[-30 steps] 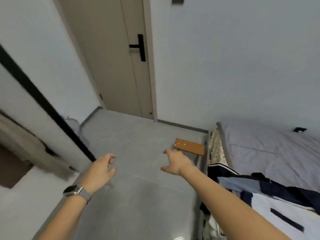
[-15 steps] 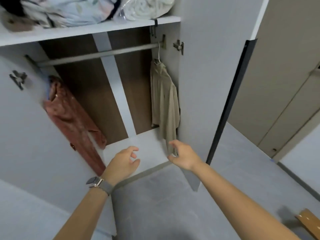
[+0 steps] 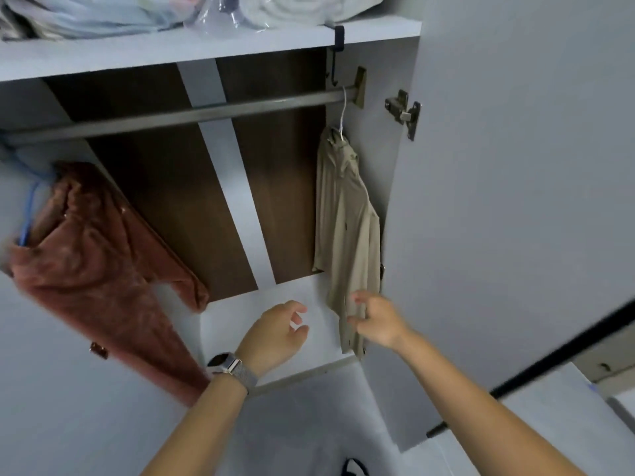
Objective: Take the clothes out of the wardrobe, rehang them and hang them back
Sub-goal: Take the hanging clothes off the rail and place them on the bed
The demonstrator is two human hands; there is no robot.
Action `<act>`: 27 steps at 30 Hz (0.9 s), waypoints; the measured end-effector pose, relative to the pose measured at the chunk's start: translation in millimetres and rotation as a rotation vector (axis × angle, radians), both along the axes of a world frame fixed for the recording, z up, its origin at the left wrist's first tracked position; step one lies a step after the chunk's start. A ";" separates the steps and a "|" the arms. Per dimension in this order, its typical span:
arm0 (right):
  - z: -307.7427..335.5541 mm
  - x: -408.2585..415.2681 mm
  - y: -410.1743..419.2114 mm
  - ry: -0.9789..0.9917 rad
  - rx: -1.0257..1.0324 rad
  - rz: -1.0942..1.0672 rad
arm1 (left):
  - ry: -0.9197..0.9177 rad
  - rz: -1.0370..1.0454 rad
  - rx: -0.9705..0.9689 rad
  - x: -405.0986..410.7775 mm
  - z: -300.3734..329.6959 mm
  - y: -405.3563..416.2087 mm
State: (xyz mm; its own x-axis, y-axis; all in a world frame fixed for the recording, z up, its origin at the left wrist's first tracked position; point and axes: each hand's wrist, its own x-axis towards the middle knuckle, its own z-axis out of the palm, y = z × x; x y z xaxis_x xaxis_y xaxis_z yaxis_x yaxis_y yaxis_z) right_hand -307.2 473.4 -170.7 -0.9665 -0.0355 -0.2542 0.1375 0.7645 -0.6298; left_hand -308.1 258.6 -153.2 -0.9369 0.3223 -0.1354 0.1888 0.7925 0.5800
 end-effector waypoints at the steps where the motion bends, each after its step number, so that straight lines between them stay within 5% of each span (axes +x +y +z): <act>1: 0.9 -14.2 1.5 0.028 0.046 0.033 | -0.001 0.019 0.016 -12.2 -0.2 2.3; 7: 5.8 -80.8 -16.2 0.411 0.132 0.059 | -0.002 0.150 0.113 -65.5 -4.0 -9.4; 15: 71.5 -219.2 -4.5 0.716 -0.023 -0.361 | 0.088 0.255 0.168 -146.8 20.6 -49.9; 23: 61.7 -320.5 -0.1 0.112 -0.047 -0.510 | 0.084 0.296 0.175 -186.6 19.5 -90.1; 27: 59.9 -329.7 -47.9 0.157 -0.341 -0.577 | 0.109 0.350 0.202 -198.7 18.6 -117.2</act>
